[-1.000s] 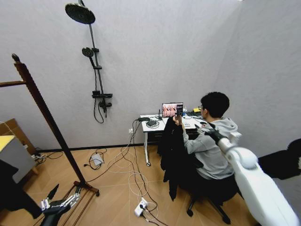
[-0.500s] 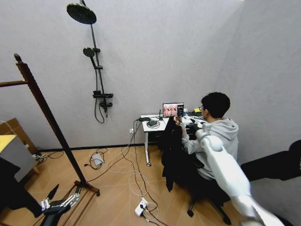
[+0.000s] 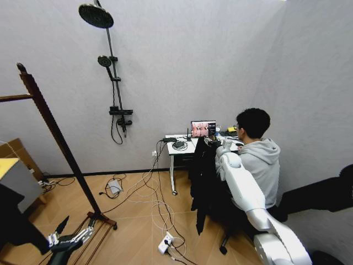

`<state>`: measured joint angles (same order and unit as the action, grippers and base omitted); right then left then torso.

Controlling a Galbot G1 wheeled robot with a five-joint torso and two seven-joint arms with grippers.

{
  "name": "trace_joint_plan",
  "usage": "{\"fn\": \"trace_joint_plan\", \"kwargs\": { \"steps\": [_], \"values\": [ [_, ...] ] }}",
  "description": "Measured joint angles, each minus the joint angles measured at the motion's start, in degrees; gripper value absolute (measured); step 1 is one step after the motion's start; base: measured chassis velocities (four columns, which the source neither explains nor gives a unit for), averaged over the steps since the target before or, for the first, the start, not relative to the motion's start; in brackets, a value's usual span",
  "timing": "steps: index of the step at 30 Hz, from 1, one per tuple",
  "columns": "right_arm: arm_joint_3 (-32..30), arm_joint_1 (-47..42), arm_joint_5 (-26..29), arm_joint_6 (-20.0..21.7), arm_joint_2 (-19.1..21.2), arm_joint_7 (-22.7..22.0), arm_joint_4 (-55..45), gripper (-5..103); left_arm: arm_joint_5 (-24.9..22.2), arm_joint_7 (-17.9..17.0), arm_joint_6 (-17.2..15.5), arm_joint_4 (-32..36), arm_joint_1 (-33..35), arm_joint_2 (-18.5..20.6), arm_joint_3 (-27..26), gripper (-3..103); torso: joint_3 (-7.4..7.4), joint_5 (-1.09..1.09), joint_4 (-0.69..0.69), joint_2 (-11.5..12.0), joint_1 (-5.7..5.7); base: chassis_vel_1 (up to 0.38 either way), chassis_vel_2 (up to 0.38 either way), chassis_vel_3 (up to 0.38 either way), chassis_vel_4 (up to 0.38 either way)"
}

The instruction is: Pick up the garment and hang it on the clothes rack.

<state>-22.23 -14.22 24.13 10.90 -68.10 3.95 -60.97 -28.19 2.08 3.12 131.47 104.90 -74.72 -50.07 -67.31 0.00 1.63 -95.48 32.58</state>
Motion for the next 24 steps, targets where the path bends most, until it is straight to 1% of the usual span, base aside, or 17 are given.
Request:
{"fn": "trace_joint_plan", "kwargs": {
  "steps": [3,4,6,7,9,10,11,16,18,19,20,21,22,23,24],
  "values": [
    [-0.57,-0.41,0.1,-0.05,0.25,0.28,-0.06,33,0.0,0.0,0.0,0.0,0.0,0.0,0.0,100,0.0,0.0,0.0,0.0,0.0,0.0,0.0,0.0,0.0],
    [-0.57,-0.41,0.1,-0.05,0.25,0.28,-0.06,33,0.0,0.0,0.0,0.0,0.0,0.0,0.0,100,0.0,0.0,0.0,0.0,0.0,0.0,0.0,0.0,0.0],
    [-0.97,-0.97,0.14,-0.12,0.5,0.68,-0.49,22,0.0,0.0,0.0,0.0,0.0,0.0,0.0,100,0.0,0.0,0.0,0.0,0.0,0.0,0.0,0.0,0.0],
    [-0.97,-0.97,0.14,-0.12,0.5,0.68,-0.49,22,0.0,0.0,0.0,0.0,0.0,0.0,0.0,100,0.0,0.0,0.0,0.0,0.0,0.0,0.0,0.0,0.0],
    [-1.13,-1.55,0.49,-0.12,0.5,0.82,-0.86,12,0.0,0.0,0.0,0.0,0.0,0.0,0.0,100,0.0,0.0,-0.03,0.0,0.0,0.0,0.0,0.0,0.0],
    [-1.13,-1.55,0.49,-0.12,0.5,0.82,-0.86,12,0.0,0.0,0.0,0.0,0.0,0.0,0.0,100,0.0,0.0,-0.03,0.0,0.0,0.0,0.0,0.0,0.0],
    [-1.17,-1.86,0.54,-0.13,0.54,0.91,-1.01,9,0.0,-0.01,0.0,0.0,0.0,0.0,0.0,100,0.0,0.0,-0.03,0.0,0.0,0.0,0.0,0.0,0.0],
    [-1.16,-2.46,0.9,-0.15,0.83,0.96,-1.69,9,0.0,0.0,0.0,0.0,0.0,0.0,0.0,100,0.0,0.0,-0.03,0.0,0.0,0.0,0.0,0.0,0.0],
    [-0.64,-4.06,2.42,0.08,1.89,0.75,-5.0,9,0.0,0.0,0.0,0.0,0.0,0.0,0.0,100,-0.01,0.02,0.0,0.0,0.01,0.0,0.0,0.0,0.0],
    [-0.64,-4.06,2.42,0.08,1.89,0.75,-5.0,9,0.0,0.0,0.0,0.0,0.0,0.0,0.0,100,-0.01,0.02,0.0,0.0,0.01,0.0,0.0,0.0,0.0],
    [-0.37,-4.84,3.09,0.25,2.4,0.58,-6.93,9,0.0,0.0,0.0,0.0,0.0,0.0,0.0,100,-0.01,0.03,0.0,0.01,0.01,0.0,0.0,0.0,0.0],
    [0.42,-6.82,4.44,1.0,4.03,0.47,-12.25,9,0.0,0.0,0.0,0.0,0.0,0.0,0.0,100,-0.01,0.03,0.01,0.01,0.02,0.0,0.0,0.0,0.0],
    [0.42,-6.82,4.44,1.0,4.03,0.47,-12.25,9,0.0,0.0,0.0,0.0,0.0,0.0,0.0,100,-0.01,0.03,0.01,0.01,0.02,0.0,0.0,0.0,0.0],
    [1.0,-8.09,5.67,2.07,5.12,0.31,-15.8,9,0.0,0.01,0.0,0.0,0.0,0.0,0.0,100,-0.01,0.0,0.01,0.0,0.01,0.0,0.0,0.0,0.0],
    [2.06,-10.02,8.14,4.1,6.82,-0.63,-21.15,9,0.0,0.0,0.0,0.0,0.0,0.0,0.0,100,0.01,-0.03,0.01,0.0,-0.01,0.0,0.0,0.0,0.0]
  ]
}}
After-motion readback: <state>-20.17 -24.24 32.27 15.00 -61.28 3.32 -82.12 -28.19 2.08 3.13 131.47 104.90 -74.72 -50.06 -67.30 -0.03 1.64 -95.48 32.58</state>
